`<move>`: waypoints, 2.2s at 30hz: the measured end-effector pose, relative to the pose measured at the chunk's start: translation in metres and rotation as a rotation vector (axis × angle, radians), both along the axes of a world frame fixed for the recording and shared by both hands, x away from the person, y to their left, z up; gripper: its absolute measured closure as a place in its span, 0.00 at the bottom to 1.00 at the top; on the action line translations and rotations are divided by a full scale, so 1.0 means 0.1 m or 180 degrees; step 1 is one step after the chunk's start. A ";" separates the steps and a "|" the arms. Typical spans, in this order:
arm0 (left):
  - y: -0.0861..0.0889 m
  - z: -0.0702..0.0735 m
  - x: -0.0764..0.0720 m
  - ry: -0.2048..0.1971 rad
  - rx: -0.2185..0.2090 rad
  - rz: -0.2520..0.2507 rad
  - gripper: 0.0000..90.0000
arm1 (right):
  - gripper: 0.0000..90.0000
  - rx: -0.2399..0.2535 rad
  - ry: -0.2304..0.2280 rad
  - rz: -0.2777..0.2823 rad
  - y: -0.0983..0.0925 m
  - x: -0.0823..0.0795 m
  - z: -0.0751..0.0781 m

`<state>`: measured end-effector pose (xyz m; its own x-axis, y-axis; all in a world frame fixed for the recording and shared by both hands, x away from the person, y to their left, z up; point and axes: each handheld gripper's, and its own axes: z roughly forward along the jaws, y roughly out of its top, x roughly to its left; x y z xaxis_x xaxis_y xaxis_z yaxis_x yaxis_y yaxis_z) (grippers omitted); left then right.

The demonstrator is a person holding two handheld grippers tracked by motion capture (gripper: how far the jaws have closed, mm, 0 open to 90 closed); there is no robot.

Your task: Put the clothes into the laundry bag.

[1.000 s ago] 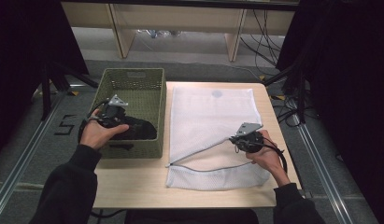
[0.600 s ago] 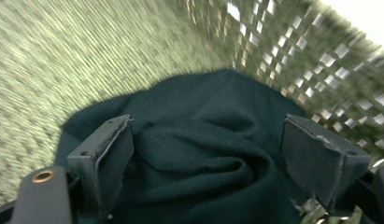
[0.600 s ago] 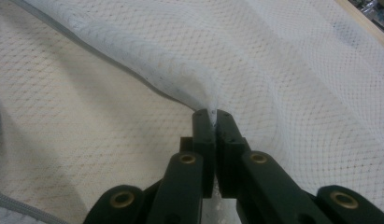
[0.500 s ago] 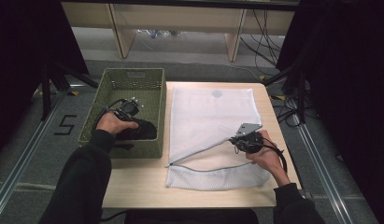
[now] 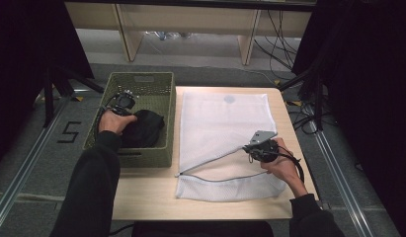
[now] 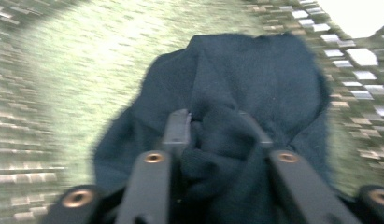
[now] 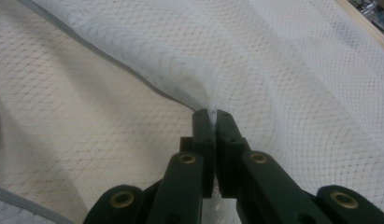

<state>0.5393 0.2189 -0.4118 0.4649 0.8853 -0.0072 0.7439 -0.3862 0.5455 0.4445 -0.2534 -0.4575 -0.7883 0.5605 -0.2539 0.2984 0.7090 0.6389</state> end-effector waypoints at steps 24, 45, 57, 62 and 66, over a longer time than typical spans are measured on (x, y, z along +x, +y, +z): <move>-0.19 -0.39 0.06 0.0393 0.0568 -0.0914 0.15 | 0.99 -0.0060 -0.0024 0.0031 0.03 -0.01 -0.03; 0.02 -0.53 0.04 0.0445 0.0605 -0.0813 0.64 | 0.99 -0.0062 -0.0033 0.0053 0.02 -0.01 -0.05; 0.15 0.00 -0.10 -0.0186 0.0025 -0.0554 0.70 | 0.99 -0.0034 0.0002 0.0026 -0.01 0.00 -0.02; 0.19 0.27 -0.19 -0.0327 -0.0054 -0.0493 0.70 | 0.99 -0.0042 -0.0020 0.0048 0.00 0.00 -0.01; 0.19 0.51 -0.30 -0.0463 -0.0157 -0.0485 0.69 | 0.99 -0.0054 -0.0035 0.0053 -0.01 0.00 -0.01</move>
